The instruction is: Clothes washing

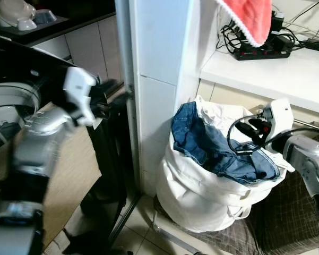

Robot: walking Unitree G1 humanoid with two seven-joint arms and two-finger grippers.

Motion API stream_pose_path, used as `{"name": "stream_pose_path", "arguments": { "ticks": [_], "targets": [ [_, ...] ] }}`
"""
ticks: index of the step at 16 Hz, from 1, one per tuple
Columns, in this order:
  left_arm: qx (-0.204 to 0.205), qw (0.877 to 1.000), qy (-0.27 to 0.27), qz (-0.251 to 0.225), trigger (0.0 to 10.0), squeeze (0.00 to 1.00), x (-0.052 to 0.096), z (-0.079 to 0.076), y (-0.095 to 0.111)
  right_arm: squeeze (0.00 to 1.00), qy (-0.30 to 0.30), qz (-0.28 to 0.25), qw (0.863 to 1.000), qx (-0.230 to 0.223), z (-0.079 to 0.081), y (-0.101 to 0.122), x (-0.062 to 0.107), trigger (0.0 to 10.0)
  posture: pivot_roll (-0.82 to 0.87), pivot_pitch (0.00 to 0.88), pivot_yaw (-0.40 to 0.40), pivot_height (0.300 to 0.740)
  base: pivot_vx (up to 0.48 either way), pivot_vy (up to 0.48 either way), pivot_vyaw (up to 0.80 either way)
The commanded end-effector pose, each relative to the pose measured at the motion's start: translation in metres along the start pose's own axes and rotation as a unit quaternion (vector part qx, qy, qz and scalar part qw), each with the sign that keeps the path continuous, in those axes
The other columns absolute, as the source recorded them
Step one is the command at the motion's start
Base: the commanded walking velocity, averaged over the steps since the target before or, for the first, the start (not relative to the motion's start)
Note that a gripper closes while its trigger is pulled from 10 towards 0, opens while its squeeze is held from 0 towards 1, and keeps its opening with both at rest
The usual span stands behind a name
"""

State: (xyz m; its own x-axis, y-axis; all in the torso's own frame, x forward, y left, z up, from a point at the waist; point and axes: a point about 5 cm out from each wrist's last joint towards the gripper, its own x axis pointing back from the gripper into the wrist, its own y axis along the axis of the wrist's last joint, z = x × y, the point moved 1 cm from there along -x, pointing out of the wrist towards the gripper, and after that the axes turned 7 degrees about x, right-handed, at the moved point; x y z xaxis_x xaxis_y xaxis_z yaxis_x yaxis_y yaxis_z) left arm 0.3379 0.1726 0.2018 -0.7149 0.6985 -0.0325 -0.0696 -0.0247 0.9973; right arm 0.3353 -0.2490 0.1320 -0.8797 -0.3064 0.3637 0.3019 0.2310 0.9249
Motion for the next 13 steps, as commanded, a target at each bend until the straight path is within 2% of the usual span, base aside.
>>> {"name": "stream_pose_path", "arguments": {
  "ticks": [1,4,6,8,11,13],
  "targets": [
    [0.009,0.999,-0.046,0.017,10.0,0.00,-0.010,-0.024,-0.009,1.00,0.014,-0.012,1.000,0.009,0.000,0.001,-0.008,10.0,-0.07,0.000,0.023,0.740,0.000,0.000,0.00],
    [0.022,0.997,-0.066,0.041,10.0,0.00,-0.019,-0.050,-0.021,1.00,0.069,0.017,0.997,0.008,0.014,-0.014,-0.025,10.0,-0.05,0.000,0.009,0.740,0.000,0.000,0.00],
    [0.044,0.993,-0.099,0.048,10.0,0.00,-0.018,-0.070,-0.025,1.00,0.094,0.053,0.994,0.030,0.023,-0.026,-0.031,10.0,-0.04,0.000,0.002,0.740,0.000,0.000,0.00],
    [0.059,0.990,-0.118,0.059,10.0,0.00,-0.015,-0.085,-0.030,1.00,0.102,0.051,0.993,0.037,0.030,-0.029,-0.040,10.0,-0.04,0.000,0.009,0.740,0.000,0.000,0.00],
    [0.067,0.985,-0.146,0.066,10.0,0.00,-0.011,-0.095,-0.023,1.00,0.087,0.053,0.994,0.045,0.039,-0.029,-0.052,10.0,-0.01,0.026,0.015,0.740,0.000,0.000,0.00],
    [0.056,0.984,-0.147,0.081,10.0,0.00,-0.003,-0.092,-0.020,1.00,0.066,0.063,0.994,0.058,0.045,-0.033,-0.057,10.0,0.02,0.064,0.019,0.740,0.000,0.000,0.00]
  ]
}}
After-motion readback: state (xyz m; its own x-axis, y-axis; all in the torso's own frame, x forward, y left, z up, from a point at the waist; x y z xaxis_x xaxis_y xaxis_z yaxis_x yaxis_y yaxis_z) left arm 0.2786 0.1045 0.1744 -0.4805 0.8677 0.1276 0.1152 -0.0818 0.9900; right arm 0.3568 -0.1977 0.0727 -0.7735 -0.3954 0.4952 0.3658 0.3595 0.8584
